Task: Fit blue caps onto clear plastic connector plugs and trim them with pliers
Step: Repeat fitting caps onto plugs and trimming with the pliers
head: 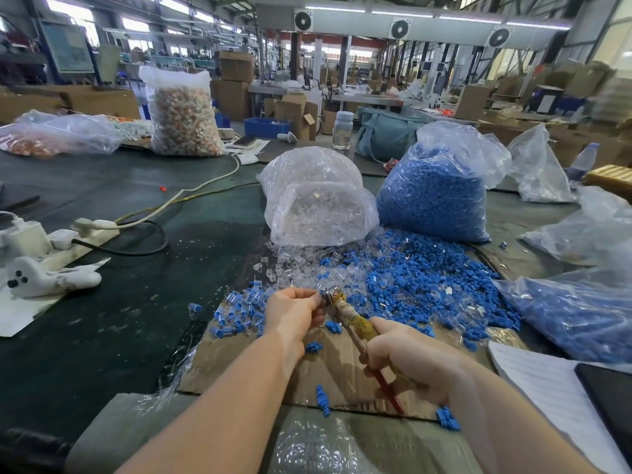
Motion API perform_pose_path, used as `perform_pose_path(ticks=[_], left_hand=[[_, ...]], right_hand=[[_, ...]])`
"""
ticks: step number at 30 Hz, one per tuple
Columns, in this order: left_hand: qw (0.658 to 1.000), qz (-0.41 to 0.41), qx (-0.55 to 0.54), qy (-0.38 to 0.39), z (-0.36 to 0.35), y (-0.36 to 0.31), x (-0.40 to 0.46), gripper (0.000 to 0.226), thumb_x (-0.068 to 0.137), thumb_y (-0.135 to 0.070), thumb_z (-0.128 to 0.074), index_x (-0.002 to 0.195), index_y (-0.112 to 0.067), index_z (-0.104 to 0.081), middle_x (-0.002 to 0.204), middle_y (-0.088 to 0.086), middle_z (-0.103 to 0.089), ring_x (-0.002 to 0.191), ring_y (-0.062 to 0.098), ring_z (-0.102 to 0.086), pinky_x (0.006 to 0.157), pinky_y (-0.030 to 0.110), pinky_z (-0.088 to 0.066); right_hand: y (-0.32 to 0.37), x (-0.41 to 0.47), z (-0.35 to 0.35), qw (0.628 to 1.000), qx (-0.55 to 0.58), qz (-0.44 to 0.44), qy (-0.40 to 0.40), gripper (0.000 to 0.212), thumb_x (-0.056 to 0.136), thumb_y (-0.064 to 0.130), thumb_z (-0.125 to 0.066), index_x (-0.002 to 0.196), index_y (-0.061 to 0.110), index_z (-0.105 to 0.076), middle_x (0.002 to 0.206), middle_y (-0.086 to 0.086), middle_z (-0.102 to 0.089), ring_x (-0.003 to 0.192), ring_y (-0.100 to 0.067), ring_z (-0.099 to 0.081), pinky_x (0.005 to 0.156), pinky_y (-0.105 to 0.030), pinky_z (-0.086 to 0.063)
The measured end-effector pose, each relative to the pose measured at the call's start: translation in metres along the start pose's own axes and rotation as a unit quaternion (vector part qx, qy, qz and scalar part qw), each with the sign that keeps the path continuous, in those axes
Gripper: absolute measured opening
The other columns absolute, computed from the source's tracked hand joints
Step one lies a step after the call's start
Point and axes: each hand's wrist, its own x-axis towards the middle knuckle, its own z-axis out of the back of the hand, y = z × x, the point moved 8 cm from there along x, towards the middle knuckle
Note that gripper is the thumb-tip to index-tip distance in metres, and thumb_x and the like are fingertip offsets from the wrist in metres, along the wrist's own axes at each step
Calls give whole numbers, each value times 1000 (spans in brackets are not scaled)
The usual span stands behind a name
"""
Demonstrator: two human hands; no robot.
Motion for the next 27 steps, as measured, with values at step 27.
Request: perform_pose_path(ticks=[27], left_hand=[[992,-43,55,-102,43,6,12,43,94,-4,-47,136,-13,-45,115,4,-61,59,8,-51,50,18,-44]], right_hand=[[-36,-4,88,853,-308,-4,-421,56,82,42,-65,131,22,-47,119,-9,-50,115,-27,-43,96,-38,-38]])
